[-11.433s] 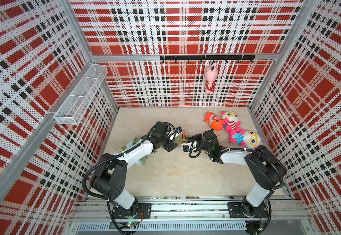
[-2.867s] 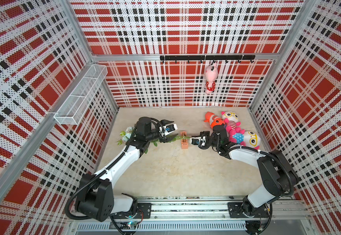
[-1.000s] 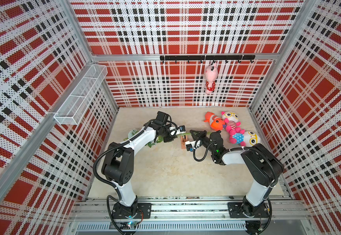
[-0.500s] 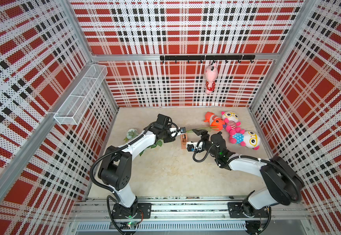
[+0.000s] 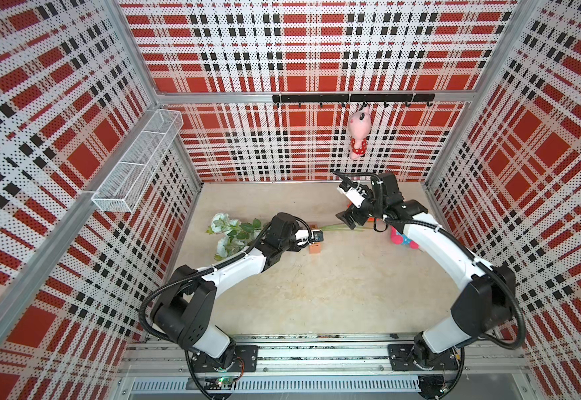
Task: Wrap bouquets with tape
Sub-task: Wrap the tape around the bouquet.
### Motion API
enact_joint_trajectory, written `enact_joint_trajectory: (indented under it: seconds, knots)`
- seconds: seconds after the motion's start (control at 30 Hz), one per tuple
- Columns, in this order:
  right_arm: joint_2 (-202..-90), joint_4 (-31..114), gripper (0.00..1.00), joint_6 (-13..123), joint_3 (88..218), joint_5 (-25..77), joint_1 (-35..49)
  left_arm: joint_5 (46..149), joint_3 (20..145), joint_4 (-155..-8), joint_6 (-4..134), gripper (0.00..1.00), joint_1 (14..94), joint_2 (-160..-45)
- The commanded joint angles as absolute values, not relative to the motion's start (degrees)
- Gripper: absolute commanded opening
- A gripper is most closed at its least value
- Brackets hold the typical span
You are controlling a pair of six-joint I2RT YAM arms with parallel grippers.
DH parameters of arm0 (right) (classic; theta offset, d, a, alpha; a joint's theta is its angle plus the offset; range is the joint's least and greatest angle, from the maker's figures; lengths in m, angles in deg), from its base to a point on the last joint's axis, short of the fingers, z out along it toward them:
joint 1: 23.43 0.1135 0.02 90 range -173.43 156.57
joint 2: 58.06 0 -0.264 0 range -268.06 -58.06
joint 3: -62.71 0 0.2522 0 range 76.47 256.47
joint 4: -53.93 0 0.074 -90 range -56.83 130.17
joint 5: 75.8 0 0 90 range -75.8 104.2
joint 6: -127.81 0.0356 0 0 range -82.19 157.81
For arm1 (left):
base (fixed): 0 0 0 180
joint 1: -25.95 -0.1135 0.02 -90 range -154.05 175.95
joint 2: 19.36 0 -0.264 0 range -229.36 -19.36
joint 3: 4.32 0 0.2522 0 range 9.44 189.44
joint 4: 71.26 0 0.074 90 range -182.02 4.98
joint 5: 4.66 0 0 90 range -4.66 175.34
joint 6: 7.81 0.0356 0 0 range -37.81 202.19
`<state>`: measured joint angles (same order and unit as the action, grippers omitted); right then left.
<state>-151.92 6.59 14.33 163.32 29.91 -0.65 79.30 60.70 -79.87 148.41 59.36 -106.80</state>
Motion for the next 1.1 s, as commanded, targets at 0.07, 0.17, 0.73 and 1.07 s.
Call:
enact_joint_trajectory:
  seconds: [0.07, 0.17, 0.73, 1.07]
  knots:
    - [-163.1, -19.2, 0.96, 9.6, 178.1, 41.5, -0.5, 72.2, 58.3, -64.5, 153.9, 0.0, 61.6, -103.5]
    - [-167.6, -23.3, 0.96, 5.5, 182.9, 43.6, -0.6, 70.0, 58.0, -62.3, 155.3, 0.0, 62.3, -104.3]
    - [-176.1, -18.9, 0.04, -1.4, 187.9, 44.3, -0.5, 69.8, 57.9, -60.4, 156.3, 0.0, 64.9, -104.7]
    - [-169.5, -4.3, 0.0, -4.3, 176.8, 46.6, -0.5, 79.9, 55.1, -57.6, 145.6, 0.44, 61.7, -96.2]
